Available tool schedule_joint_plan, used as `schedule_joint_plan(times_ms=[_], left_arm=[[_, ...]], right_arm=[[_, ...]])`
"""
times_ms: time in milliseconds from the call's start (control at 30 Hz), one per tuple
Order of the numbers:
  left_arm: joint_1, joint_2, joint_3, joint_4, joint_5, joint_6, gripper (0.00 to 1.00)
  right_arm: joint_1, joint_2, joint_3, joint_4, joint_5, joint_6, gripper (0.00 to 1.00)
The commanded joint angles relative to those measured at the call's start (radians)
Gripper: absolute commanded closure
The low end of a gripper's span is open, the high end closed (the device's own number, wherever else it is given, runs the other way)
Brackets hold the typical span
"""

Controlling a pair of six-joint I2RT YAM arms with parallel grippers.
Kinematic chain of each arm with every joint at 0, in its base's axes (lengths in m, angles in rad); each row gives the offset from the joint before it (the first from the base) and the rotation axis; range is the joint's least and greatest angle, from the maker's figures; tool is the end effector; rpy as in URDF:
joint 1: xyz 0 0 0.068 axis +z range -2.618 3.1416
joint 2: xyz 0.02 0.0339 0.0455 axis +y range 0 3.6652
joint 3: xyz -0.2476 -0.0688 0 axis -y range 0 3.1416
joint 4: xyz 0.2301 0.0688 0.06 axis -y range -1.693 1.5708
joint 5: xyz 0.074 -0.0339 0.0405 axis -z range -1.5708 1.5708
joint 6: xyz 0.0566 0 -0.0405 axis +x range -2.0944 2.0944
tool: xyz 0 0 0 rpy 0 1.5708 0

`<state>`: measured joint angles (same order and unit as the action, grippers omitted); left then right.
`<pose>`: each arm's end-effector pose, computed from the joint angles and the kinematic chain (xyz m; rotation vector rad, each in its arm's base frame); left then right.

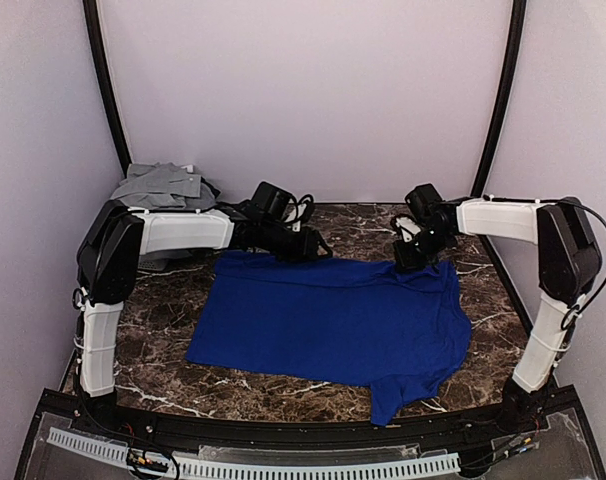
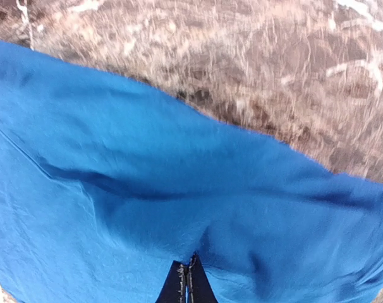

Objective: Fold and stack the mixed laundry pile
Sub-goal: Adjust the 1/3-folded T-shirt at the center of the board.

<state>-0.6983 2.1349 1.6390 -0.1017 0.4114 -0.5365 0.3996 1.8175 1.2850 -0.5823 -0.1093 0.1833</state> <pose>0.3587 -0.3307 0.1952 0.4453 2.3049 -1.1116 0.3353 0.1483 0.1715 -0.3276 2.6981 0.3236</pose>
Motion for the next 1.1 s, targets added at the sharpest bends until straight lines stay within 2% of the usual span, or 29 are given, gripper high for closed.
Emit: schedule_joint_plan(times_ms=[0, 233, 367, 533, 700, 900, 1067], left_arm=[[0.009, -0.044, -0.017, 0.014, 0.02, -0.003, 0.53], [0.011, -0.043, -0.024, 0.027, 0.026, -0.01, 0.53], [0.011, -0.04, -0.027, 0.036, 0.031, -0.007, 0.52], [0.011, -0.038, -0.028, 0.042, 0.035, -0.008, 0.53], [-0.038, -0.036, 0.006, 0.046, 0.042, 0.057, 0.52], [-0.058, -0.014, 0.037, 0.058, 0.028, 0.053, 0.54], [-0.058, -0.014, 0.037, 0.043, 0.022, 0.054, 0.54]], right_arm=[[-0.045, 0.043, 0.066, -0.033, -0.028, -0.03, 0.97], [-0.097, 0.137, 0.143, -0.029, -0.012, -0.039, 0.93], [-0.103, 0.12, 0.155, -0.034, -0.001, -0.028, 0.76], [-0.104, 0.032, 0.136, -0.046, -0.007, -0.023, 0.6], [-0.104, -0.062, 0.065, -0.033, -0.069, -0.019, 0.62], [-0.058, -0.125, -0.002, 0.002, -0.162, -0.03, 0.76], [-0.015, -0.081, -0.009, 0.014, -0.188, -0.04, 0.82]])
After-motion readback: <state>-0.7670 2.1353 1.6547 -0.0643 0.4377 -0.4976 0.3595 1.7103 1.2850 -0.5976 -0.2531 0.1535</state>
